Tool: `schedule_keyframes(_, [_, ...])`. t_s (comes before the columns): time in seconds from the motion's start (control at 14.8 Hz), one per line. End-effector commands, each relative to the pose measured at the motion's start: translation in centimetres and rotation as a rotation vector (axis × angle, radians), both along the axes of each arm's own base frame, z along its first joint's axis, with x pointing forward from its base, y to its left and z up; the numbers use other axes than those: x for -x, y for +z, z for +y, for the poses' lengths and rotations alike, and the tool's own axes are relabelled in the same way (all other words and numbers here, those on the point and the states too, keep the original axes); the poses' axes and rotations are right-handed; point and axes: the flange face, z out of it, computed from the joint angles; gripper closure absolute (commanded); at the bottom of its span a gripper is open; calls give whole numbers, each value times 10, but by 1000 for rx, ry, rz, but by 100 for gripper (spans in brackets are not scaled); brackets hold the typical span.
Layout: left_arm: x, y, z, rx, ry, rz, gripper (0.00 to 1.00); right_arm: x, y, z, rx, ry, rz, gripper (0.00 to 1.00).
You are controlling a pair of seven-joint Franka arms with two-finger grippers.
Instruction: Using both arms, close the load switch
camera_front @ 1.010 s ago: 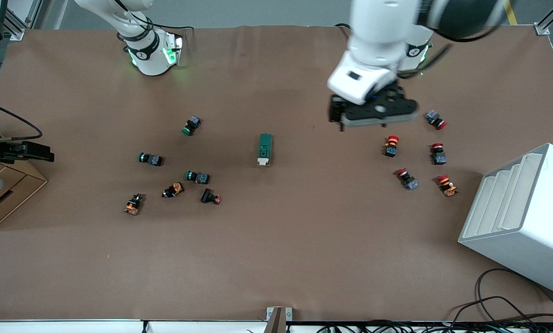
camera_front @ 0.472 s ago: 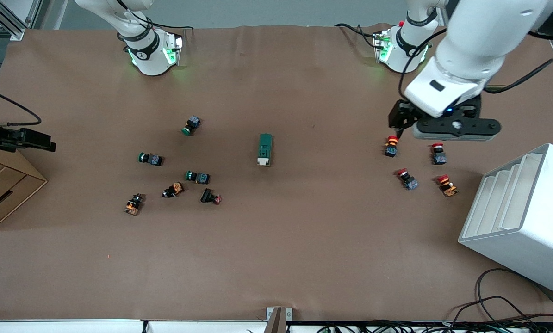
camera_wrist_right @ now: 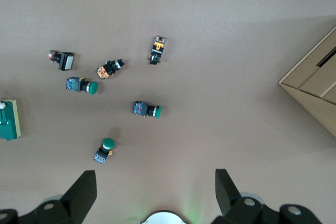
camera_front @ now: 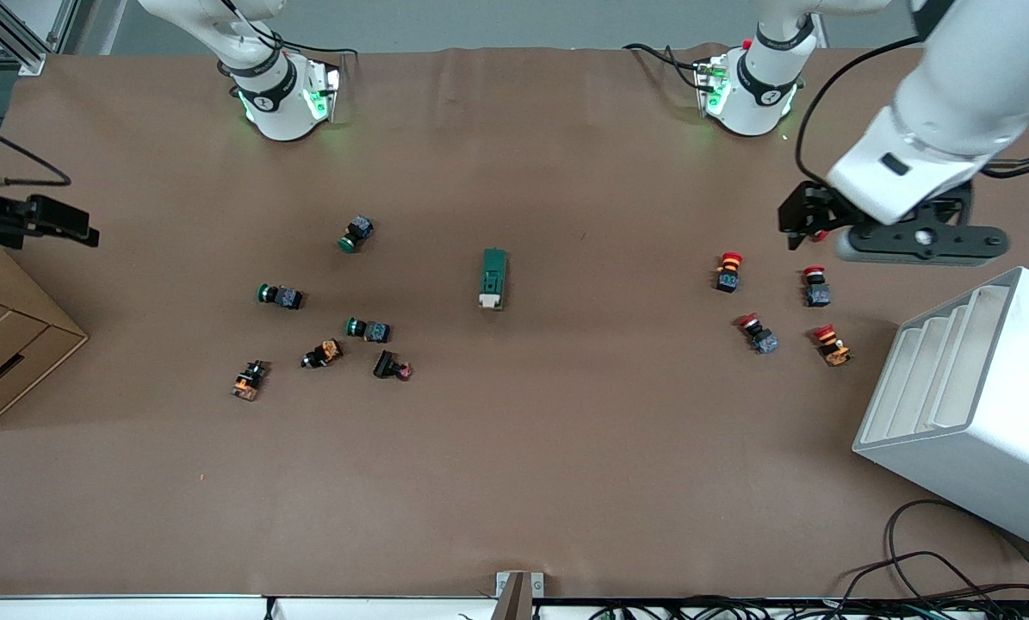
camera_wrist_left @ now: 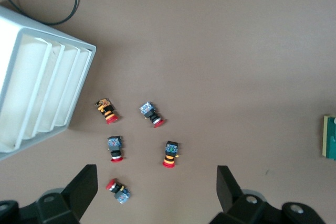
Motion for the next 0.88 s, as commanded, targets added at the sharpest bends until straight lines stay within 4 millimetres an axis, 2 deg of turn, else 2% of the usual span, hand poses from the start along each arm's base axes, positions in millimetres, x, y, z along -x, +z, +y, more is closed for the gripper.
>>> schedule_keyframes(0.0, [22,28,49,27,-78,9,0,34,10,1,8,17,-11,0])
schedule_keyframes(0.07, [29,32,65,51,-78,20,0,41,12,1,7,16,-15,0])
schedule_keyframes(0.2, [46,35,74,56,-63,70,0,50,21,0,7,16,-35,0])
schedule_keyframes(0.4, [62,33,81,63,-37,84,0,61,33,0,8,13,-60,0])
schedule_keyframes(0.61, [71,29,86,108,-11,88,0,65,28,7,8,25,-68,0])
schedule_keyframes(0.81, [77,27,85,101,-12,76,0,65,27,5,6,22,-81,0])
